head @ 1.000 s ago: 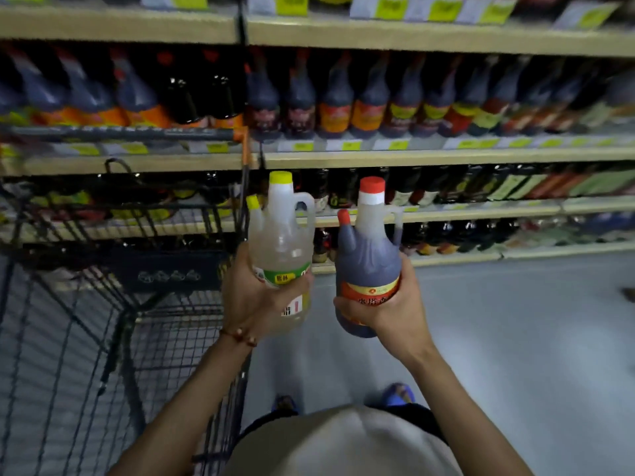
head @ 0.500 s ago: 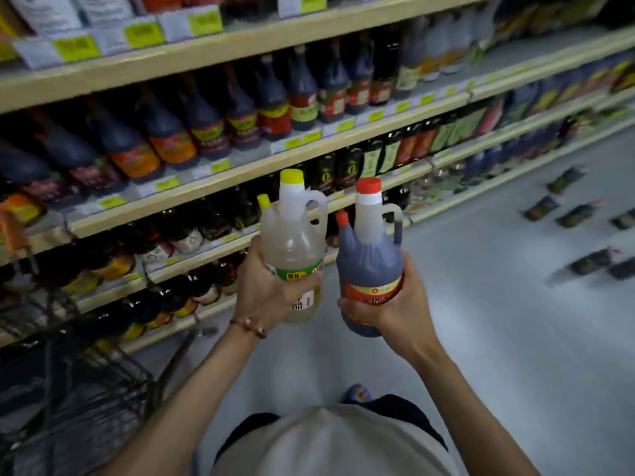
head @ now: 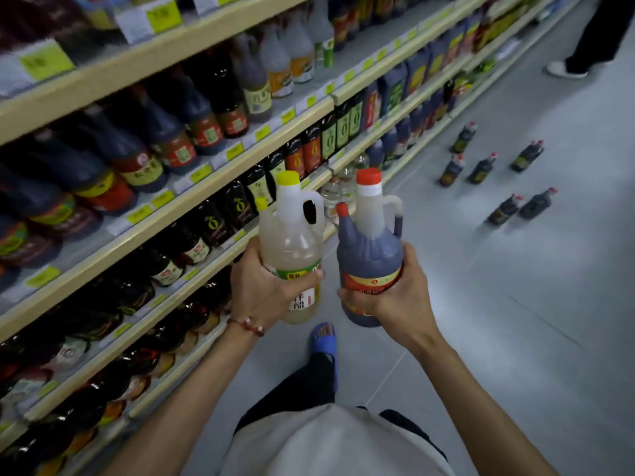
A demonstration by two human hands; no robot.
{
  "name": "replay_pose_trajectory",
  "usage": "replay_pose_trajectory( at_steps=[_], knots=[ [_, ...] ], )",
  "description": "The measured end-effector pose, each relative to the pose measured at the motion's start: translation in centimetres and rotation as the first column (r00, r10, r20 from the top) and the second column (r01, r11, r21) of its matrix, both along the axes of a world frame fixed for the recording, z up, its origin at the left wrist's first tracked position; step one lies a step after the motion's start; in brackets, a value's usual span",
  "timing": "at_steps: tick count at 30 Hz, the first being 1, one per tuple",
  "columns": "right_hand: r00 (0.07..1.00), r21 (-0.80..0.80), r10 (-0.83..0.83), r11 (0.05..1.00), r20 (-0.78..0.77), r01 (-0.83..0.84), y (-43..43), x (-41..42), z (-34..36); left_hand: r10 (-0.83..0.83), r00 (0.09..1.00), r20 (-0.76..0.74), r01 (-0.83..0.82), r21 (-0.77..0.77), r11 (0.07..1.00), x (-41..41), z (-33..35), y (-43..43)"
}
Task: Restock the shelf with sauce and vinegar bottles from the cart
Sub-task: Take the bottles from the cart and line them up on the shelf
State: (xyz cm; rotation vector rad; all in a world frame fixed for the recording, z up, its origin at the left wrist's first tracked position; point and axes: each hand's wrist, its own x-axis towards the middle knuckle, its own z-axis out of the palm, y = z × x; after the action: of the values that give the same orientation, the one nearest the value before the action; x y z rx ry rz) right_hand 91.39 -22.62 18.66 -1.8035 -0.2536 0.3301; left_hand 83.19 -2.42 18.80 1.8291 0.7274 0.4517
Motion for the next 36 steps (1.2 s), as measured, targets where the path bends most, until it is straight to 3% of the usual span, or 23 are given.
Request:
replay_pose_trajectory(
  at_steps=[9, 16, 24, 30, 36],
  knots=[
    [0.991, -0.088, -0.129, 0.988, 0.018, 0.13, 1.3, 15.4, 0.8, -0.08, 0.997, 0.02, 0.082, -0.1, 0.992, 18.3, -1.0, 1.7],
    [0.975, -0.073, -0.222, 0.972, 0.025, 0.223, 2.7, 26.5, 1.5, -0.172, 0.985, 0.035, 0.174, -0.114, 0.978, 30.9, -0.5, 3.7],
    [0.969, -0.029, -0.242, 0.97, 0.041, 0.243, 2.6, 36.8, -0.2, -0.162, 0.986, 0.031, 0.165, -0.096, 0.982, 42.0, -1.2, 3.9],
    [0.989, 0.033, -0.145, 0.989, 0.014, 0.144, 1.1, 47.1, -1.4, -0.086, 0.996, 0.004, 0.086, -0.104, 0.991, 50.1, -1.3, 1.2],
    [0.996, 0.026, 0.078, 0.997, 0.043, -0.079, -1.4, 58.9, -1.9, 0.137, 0.99, -0.026, -0.139, -0.172, 0.975, 58.1, -1.5, -2.4]
  ],
)
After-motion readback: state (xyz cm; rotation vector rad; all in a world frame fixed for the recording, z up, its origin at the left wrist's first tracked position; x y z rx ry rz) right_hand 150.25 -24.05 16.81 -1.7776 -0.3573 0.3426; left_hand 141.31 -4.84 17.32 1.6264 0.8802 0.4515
